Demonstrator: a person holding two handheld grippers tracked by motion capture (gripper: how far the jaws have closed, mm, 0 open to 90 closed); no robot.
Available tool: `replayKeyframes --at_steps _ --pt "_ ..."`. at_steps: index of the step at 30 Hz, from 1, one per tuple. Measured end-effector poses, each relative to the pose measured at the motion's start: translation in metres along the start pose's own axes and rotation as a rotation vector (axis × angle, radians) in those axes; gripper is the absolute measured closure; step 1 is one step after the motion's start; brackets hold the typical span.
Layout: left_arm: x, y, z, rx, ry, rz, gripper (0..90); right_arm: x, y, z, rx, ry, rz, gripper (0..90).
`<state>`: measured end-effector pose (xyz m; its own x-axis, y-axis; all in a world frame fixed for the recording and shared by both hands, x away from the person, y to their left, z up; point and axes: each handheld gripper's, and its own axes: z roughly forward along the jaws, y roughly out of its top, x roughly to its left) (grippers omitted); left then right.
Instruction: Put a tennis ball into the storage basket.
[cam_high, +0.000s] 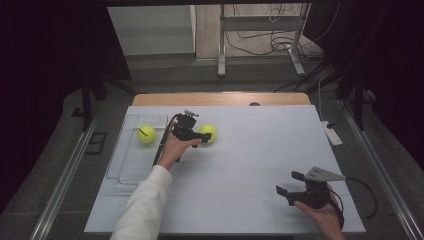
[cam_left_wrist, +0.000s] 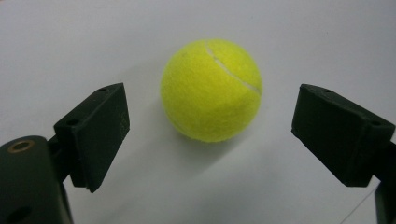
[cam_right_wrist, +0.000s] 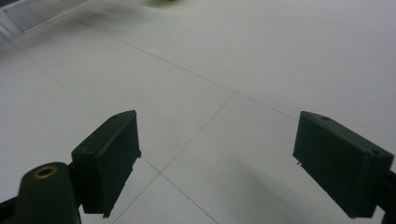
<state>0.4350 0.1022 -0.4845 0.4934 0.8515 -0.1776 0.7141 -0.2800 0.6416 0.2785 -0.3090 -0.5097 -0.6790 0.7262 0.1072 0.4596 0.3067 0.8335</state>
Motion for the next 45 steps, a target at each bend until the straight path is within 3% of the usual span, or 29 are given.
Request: replayKeyframes --at_steps 12,25,31,35,37,41,45 --pt "-0.005 0.005 0.016 0.025 0.002 0.016 11.1 0.001 0.000 0.001 0.005 0.003 -0.004 14.7" --pt "-0.001 0.003 0.034 0.039 0.000 -0.010 13.4 0.000 -0.001 0.001 0.009 0.002 -0.006 14.7" --pt "-0.002 0.003 0.035 0.033 0.001 0.001 25.9 0.000 -0.001 0.001 0.010 0.002 -0.007 14.7" --pt "-0.003 0.003 0.034 0.035 0.006 0.014 27.0 0.000 -0.001 0.001 0.010 0.002 -0.007 14.7" --pt "-0.003 0.003 0.033 0.034 0.032 0.017 27.2 0.000 -0.001 0.001 0.010 0.001 -0.007 14.7" --pt "-0.004 0.004 0.030 0.030 0.010 0.011 27.3 0.000 -0.001 0.001 0.012 -0.001 -0.008 14.7" --pt "-0.004 0.004 0.025 0.025 0.015 0.026 27.4 0.000 -0.001 0.001 0.010 0.000 -0.008 14.7"
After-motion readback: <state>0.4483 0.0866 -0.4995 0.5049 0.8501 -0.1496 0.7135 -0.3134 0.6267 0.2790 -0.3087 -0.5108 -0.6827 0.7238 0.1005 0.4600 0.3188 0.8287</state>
